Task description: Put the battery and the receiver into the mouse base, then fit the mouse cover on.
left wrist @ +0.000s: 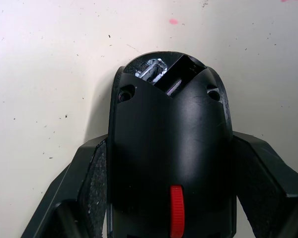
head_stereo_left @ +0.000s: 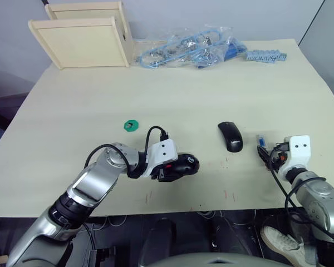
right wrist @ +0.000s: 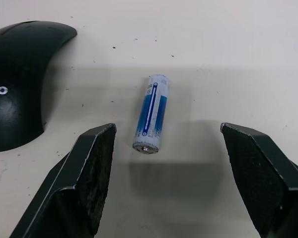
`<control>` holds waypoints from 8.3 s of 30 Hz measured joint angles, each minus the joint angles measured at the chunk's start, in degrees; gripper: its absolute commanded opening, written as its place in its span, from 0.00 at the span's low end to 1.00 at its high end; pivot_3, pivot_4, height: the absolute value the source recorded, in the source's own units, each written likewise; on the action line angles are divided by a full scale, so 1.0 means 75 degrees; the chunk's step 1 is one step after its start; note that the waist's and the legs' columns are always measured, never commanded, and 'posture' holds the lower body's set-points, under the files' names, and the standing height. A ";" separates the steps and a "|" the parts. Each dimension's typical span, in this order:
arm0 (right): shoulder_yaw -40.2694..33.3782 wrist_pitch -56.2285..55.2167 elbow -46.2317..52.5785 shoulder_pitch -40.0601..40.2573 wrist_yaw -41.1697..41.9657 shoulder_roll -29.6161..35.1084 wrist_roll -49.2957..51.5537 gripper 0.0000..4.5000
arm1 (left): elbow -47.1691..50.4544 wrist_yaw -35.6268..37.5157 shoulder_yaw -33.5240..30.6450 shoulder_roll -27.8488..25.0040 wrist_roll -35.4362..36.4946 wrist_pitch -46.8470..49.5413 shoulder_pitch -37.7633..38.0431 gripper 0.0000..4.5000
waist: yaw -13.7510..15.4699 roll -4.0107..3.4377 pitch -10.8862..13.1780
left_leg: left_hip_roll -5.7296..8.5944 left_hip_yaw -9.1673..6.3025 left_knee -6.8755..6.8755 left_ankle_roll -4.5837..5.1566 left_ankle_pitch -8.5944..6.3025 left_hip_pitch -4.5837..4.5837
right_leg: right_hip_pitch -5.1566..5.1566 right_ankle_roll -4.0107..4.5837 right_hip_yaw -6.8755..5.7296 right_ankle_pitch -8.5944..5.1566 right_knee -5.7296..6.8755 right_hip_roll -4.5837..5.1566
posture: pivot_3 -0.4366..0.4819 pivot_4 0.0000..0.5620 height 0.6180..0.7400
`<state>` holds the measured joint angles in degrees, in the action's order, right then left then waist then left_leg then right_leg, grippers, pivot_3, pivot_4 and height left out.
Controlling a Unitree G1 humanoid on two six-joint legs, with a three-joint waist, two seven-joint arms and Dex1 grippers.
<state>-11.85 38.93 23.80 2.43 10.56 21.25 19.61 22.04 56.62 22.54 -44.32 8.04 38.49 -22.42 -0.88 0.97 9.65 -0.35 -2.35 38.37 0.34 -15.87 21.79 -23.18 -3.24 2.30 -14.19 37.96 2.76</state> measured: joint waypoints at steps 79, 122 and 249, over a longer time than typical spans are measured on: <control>0.4173 0.7096 -0.0932 -0.6545 -0.1780 0.1713 0.7952 0.01 | -0.0032 0.0312 -0.0130 -0.0098 -0.0151 -0.0543 0.0275 0.65 | -0.0046 0.0003 -0.0008 | -0.0004 -0.0001 -0.0002 0.0004 0.0001 0.0032 | -0.0036 -0.0003 0.0000 0.0006 -0.0002 0.0000 | 0.48 0.27 1.00; 0.2630 0.5466 0.1195 -0.4571 -0.0500 0.2440 0.7370 0.86 | 0.0444 0.0226 -0.0207 -0.0166 -0.0144 0.0096 0.0354 0.65 | -0.0149 -0.0006 -0.0001 | 0.0004 -0.0123 0.0002 0.0004 0.0000 0.0110 | -0.0063 -0.0001 -0.0085 0.0004 -0.0027 0.0007 | 0.48 0.27 1.00; -0.0570 -0.3557 0.0551 0.2038 0.7517 0.3115 0.1872 1.00 | -0.0007 0.0324 0.0283 0.0078 -0.0127 0.0459 -0.0240 0.99 | 0.0007 -0.0010 -0.0056 | 0.0004 -0.0091 -0.0005 0.0002 0.0000 -0.0004 | 0.0056 0.0009 -0.0095 -0.0010 -0.0040 0.0006 | 0.48 0.27 1.00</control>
<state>-16.12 12.25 27.93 17.71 66.94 44.61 33.65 21.98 59.06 24.66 -43.74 7.09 41.94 -24.22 -0.83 0.89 9.23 -0.32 -3.03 38.33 0.35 -15.87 21.75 -22.76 -3.17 1.58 -14.26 37.66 2.80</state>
